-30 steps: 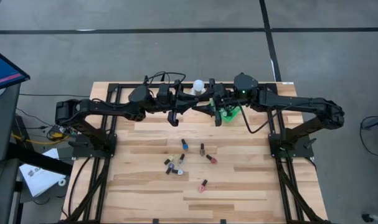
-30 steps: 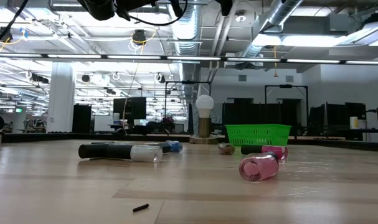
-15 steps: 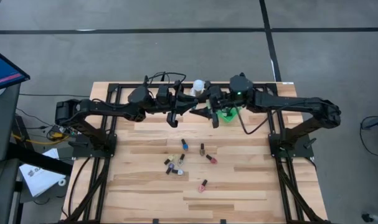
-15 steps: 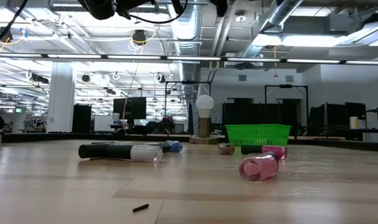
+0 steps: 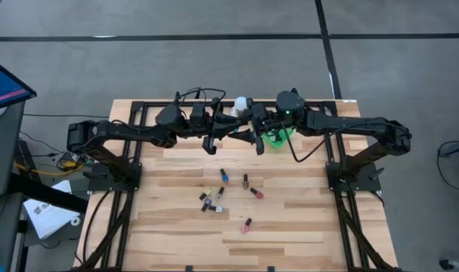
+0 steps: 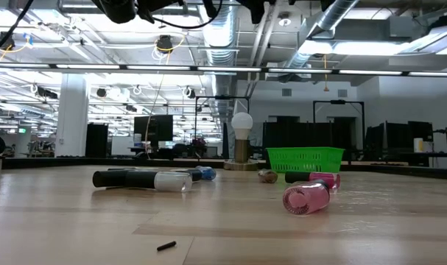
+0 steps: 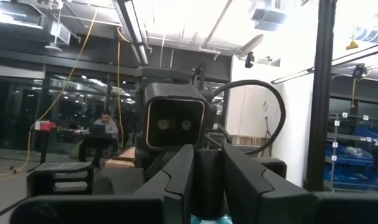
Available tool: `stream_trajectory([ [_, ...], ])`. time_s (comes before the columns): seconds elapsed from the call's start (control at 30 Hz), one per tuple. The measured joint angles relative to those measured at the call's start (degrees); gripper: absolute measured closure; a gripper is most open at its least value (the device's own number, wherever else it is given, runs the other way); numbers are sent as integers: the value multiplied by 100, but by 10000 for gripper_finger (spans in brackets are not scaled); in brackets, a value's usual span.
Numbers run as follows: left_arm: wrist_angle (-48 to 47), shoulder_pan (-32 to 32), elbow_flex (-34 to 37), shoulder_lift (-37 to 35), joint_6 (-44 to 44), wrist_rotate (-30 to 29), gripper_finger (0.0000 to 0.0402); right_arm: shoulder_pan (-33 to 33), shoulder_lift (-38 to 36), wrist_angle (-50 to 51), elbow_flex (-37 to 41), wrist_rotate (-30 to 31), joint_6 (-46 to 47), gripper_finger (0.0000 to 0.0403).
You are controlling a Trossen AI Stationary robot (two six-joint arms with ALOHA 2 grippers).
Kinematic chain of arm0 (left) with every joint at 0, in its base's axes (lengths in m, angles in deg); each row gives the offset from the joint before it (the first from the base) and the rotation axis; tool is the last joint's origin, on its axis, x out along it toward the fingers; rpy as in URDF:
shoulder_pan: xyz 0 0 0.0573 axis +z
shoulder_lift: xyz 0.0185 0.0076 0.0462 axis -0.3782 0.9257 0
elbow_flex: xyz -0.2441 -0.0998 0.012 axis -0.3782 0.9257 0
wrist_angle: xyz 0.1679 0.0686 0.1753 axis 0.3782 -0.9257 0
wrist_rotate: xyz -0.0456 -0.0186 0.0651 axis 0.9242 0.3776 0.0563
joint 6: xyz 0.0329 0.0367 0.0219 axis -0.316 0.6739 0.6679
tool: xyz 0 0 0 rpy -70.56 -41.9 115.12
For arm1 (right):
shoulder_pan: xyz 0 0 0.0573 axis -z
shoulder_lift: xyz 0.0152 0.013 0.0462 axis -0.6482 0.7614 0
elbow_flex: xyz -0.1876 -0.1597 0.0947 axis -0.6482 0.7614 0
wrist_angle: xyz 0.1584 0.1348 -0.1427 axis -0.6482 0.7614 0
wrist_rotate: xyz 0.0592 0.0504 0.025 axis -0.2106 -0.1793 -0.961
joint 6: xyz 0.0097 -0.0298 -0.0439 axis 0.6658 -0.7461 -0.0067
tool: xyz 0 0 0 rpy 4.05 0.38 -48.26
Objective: Pick & Place Nail Polish
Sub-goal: Put the light blue nail polish bottle into the green bin
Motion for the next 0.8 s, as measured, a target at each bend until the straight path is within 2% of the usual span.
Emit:
stream_trajectory([
  [0.17,-23,2,0,0,-7,23,344,-1,0,-40,0,-16,-95,309],
  [0.53,-34,3,0,0,-134,20,341,-2,0,45,-2,82,-85,309],
  [0.67,-61,4,0,0,-369,-30,318,32,-14,85,-2,151,-9,310],
  [0.8,-42,9,2,5,-430,-39,278,120,-120,302,-2,153,-2,314],
])
